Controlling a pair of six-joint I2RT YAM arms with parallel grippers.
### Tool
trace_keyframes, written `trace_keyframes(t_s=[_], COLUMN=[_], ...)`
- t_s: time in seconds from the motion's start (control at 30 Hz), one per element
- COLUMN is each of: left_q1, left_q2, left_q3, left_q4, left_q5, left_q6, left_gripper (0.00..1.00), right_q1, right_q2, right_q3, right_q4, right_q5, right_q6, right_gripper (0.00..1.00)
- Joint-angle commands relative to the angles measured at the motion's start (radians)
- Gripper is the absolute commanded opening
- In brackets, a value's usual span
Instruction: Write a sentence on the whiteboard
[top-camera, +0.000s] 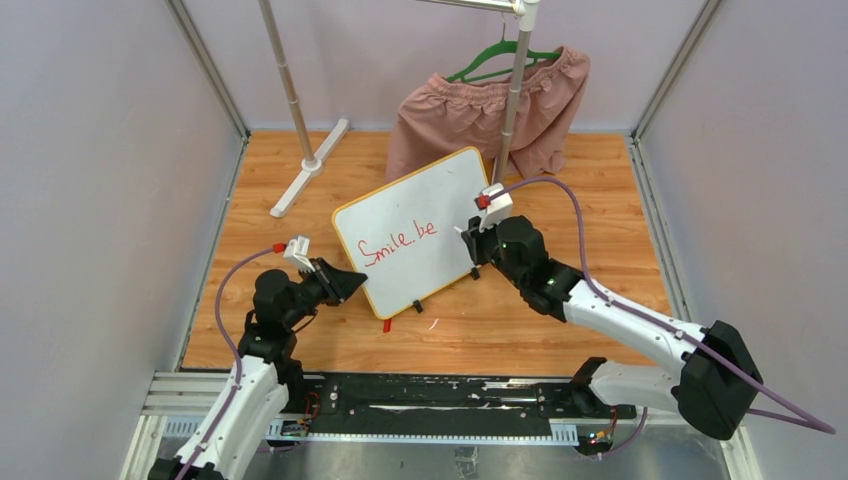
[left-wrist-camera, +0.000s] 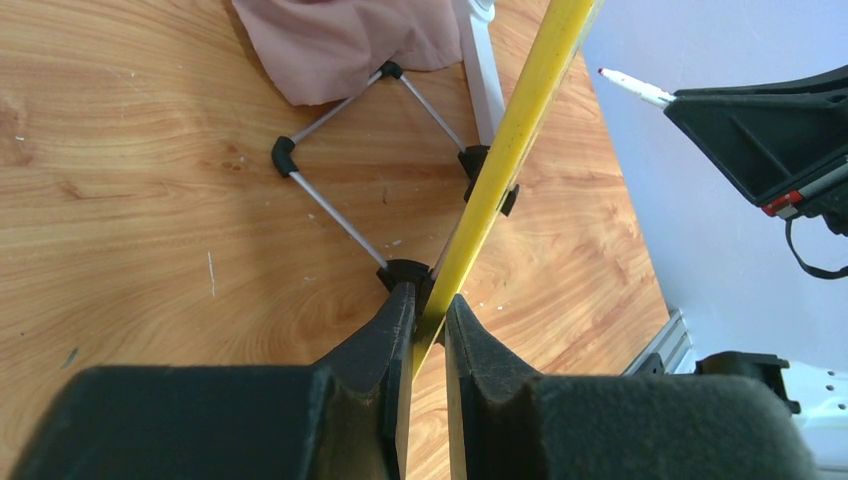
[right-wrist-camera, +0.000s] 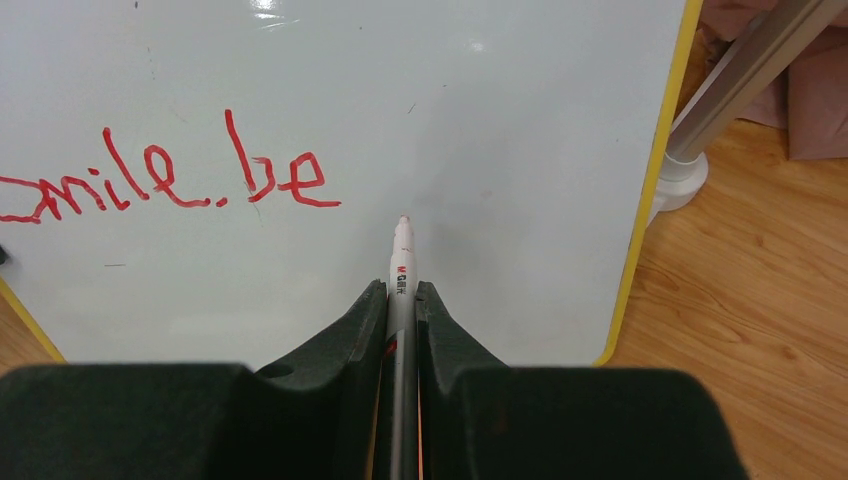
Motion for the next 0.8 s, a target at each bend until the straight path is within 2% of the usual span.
trace_keyframes(t_s=[0.0,0.43,0.77], left_q1=[-0.001,-0.001,-0.001], left_q2=[-0.011,-0.018,-0.015], left_q3=[0.019,0.019,0.018], left_q4=[-0.046,-0.054,-0.055], left_q5=[-0.026,-0.027,-0.028], left_q6=[0.007,0.008,0.013], left_gripper=[0.0,0.0,0.0], right_q1=[-0.022,-0.022,-0.022], right_q2=[-0.007,0.067,0.042], right_q3=[0.017,0.058,0.046], right_q4=[0.04,0.041,0.095], right_q5=[0.01,-0.022,-0.013], right_q6=[-0.022,-0.04,-0.037], right_gripper=[0.0,0.0,0.0])
